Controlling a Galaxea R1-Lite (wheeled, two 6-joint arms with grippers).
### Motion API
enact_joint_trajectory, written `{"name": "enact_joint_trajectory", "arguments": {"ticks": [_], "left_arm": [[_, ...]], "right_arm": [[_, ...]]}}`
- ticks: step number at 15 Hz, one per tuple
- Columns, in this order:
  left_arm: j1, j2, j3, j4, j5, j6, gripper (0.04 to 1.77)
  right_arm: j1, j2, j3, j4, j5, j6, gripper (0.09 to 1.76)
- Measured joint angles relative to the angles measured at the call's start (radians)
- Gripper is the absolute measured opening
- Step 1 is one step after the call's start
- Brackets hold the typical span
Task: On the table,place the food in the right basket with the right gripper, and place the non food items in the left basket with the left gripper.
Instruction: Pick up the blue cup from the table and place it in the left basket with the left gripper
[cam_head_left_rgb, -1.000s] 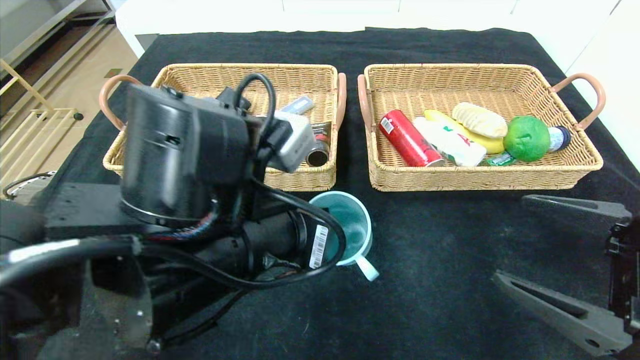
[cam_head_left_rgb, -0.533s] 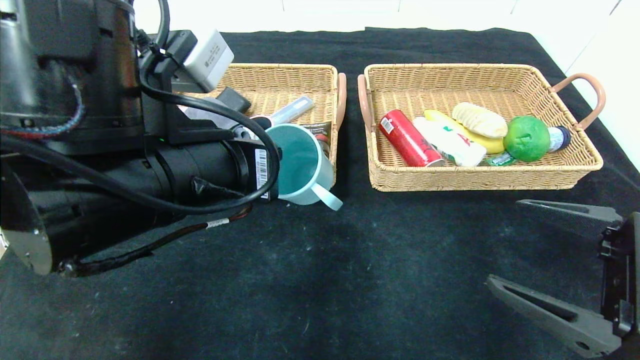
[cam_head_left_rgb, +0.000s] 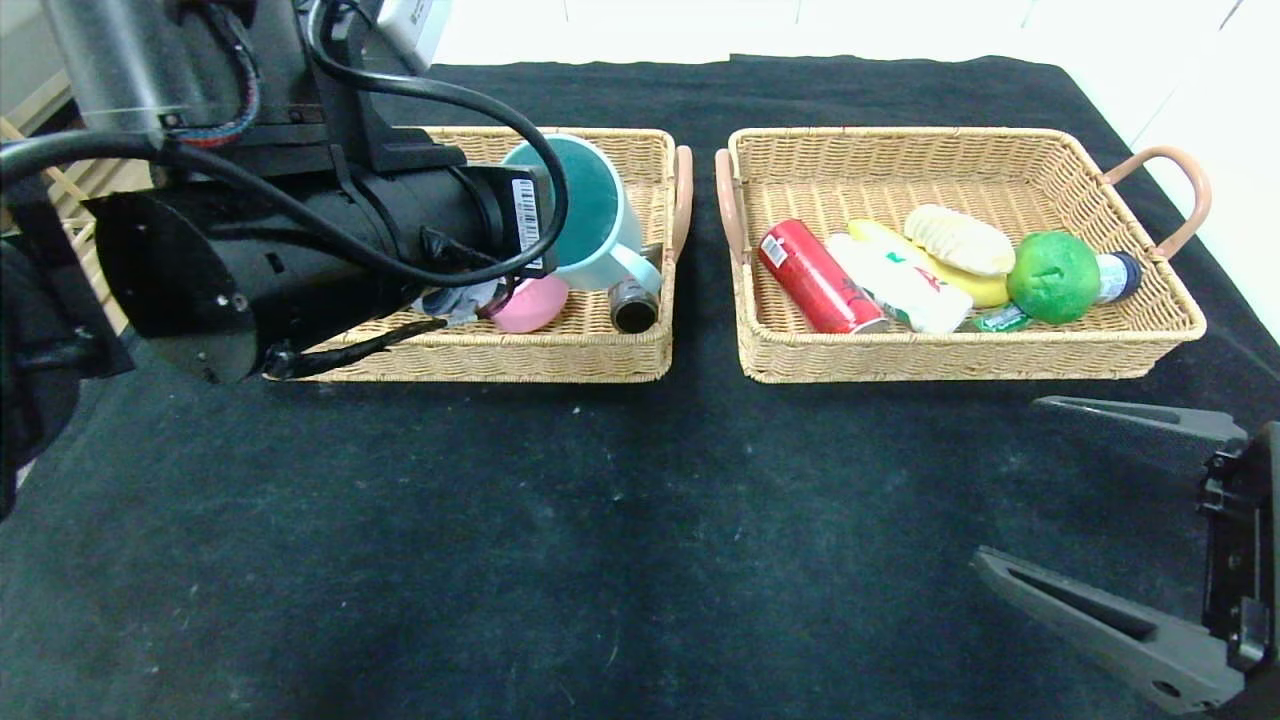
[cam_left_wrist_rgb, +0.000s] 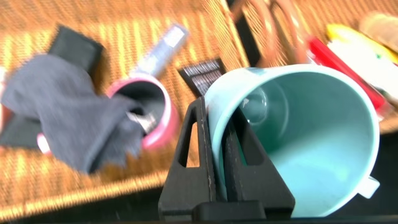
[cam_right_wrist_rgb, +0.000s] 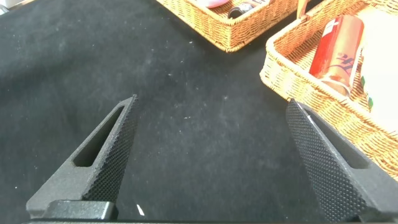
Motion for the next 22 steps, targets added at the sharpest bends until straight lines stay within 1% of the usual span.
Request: {"name": "enact_joint_trajectory", "arguments": {"ticks": [3, 6, 11, 15, 16, 18, 20, 22], "left_arm": [[0.051, 0.077, -0.055, -0.058, 0.000, 0.034, 0.21], [0.082, 0.144, -0.129, -0.064, -0.002, 0.037, 0.21], [0.090, 0.216, -0.214, -0.063, -0.003, 0.057, 0.21], [0.090, 0.246, -0.234, -0.064, -0.003, 0.063, 0.22], [0.090, 0.250, -0.237, -0.065, -0.001, 0.063, 0.41], [0.090, 0.255, -0.239, -0.064, -0.001, 0.063, 0.71], [0.090, 0.257, -0.239, -0.062, 0.000, 0.062, 0.93], [0.090, 0.258, -0.238, -0.060, 0.002, 0.062, 1.11]], "right_arm": [[-0.002, -0.001, -0.001, 0.000, 0.000, 0.000, 1.71], [-0.003, -0.001, -0.001, 0.000, 0.000, 0.000, 1.71], [-0.004, -0.001, -0.001, -0.001, 0.000, 0.000, 1.71], [-0.007, -0.003, -0.003, -0.002, 0.000, 0.000, 1.71], [-0.007, -0.003, -0.003, -0.001, 0.000, 0.000, 1.71], [-0.007, -0.004, -0.003, -0.001, 0.000, 0.000, 1.71], [-0.007, -0.004, -0.003, -0.001, 0.000, 0.000, 1.71], [-0.007, -0.004, -0.003, -0.001, 0.000, 0.000, 1.71]]}}
